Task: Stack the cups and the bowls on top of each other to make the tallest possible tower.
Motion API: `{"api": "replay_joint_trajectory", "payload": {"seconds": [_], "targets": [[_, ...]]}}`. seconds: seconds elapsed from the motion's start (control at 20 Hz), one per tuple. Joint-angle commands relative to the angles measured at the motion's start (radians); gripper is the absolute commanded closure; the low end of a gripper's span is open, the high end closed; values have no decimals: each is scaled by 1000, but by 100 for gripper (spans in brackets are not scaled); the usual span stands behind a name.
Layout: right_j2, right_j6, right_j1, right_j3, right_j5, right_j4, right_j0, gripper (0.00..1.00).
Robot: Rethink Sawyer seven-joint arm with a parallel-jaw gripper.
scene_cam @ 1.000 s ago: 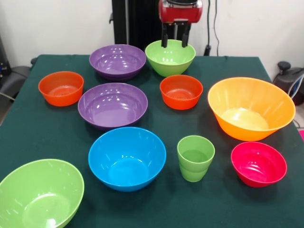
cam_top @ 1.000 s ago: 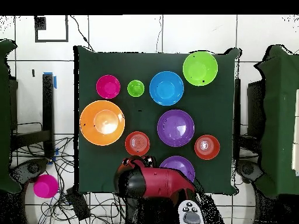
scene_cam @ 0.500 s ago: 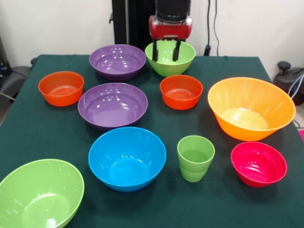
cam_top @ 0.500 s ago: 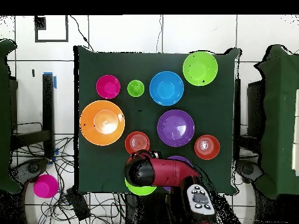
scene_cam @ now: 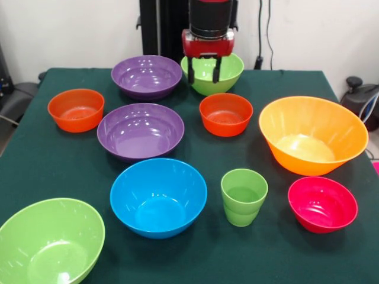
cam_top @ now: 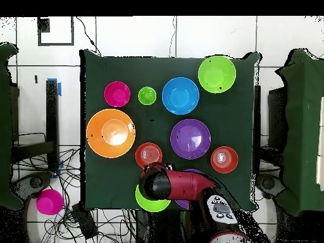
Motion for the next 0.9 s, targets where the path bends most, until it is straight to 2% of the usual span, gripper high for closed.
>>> {"api": "replay_joint_trajectory", "payload": {"seconds": [0.05, 0.55, 0.9], "targets": [[236, 33, -24, 18, 87, -3, -32, 0], [226, 63, -56, 23, 102, -7, -17, 0], [229, 111, -165, 98, 130, 31, 15, 0]]}}
